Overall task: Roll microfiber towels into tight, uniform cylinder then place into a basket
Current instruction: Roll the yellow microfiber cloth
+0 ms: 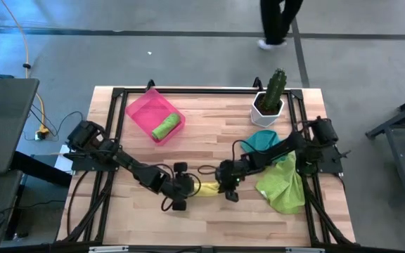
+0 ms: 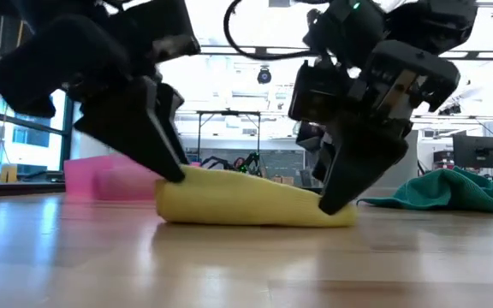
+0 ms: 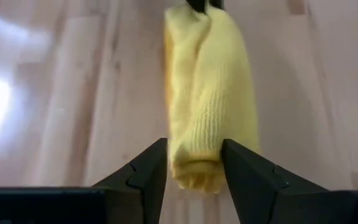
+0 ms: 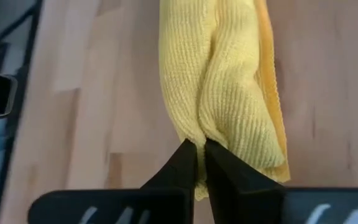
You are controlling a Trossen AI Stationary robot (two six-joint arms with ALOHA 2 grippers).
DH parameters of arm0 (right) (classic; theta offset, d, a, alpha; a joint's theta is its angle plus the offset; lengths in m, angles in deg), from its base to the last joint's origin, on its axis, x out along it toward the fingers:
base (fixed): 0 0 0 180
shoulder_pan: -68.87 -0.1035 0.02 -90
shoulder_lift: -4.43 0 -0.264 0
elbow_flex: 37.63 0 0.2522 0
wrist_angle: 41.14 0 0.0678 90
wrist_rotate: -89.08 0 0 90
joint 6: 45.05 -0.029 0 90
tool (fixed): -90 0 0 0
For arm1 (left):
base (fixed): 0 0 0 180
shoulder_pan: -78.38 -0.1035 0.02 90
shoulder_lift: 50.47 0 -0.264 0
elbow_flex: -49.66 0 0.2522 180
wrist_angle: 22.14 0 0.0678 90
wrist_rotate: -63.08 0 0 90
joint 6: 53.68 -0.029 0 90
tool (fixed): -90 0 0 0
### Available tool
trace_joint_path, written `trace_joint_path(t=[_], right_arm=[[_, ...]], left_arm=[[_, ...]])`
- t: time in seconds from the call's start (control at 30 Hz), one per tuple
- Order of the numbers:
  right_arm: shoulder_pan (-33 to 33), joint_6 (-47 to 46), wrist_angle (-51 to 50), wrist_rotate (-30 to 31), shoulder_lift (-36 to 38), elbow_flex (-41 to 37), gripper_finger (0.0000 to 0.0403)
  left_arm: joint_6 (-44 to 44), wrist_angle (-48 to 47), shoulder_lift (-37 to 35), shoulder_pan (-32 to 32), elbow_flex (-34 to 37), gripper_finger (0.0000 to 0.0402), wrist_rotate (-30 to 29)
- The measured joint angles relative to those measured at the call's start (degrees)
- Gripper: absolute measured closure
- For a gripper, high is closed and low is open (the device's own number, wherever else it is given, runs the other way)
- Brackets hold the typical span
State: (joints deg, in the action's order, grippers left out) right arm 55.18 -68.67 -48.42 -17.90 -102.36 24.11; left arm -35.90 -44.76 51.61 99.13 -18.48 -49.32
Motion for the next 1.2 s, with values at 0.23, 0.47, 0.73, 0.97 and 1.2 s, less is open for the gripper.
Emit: trace_joint_path(t=[0.23, 0.47, 0.73, 0.97, 1.2], right_arm=[[5.2, -7.32, -0.05, -12.19, -0.24, -0.23, 0.0389], [9.18, -16.63, -0.21, -16.74, -0.23, -0.2, 0.0388], [10.71, -21.66, -0.49, -18.89, -0.23, -0.19, 0.0388], [10.57, -22.57, -0.71, -18.96, -0.18, -0.17, 0.0388], [10.55, -22.51, -0.73, -18.98, -0.16, -0.14, 0.0388]], left_arm=[[-4.17, -4.64, 0.0, 3.14, -5.12, 0.0257, -3.87], [-7.96, 2.37, 0.55, 5.72, -7.8, 0.0257, -8.95], [-9.92, 7.17, 6.28, 3.22, -7.69, 0.025, -11.68], [-8.64, 7.63, 8.79, -0.04, -7.71, 0.0226, -12.52], [-7.01, 7.7, 8.79, -3.21, -7.71, 0.0199, -3.11]])
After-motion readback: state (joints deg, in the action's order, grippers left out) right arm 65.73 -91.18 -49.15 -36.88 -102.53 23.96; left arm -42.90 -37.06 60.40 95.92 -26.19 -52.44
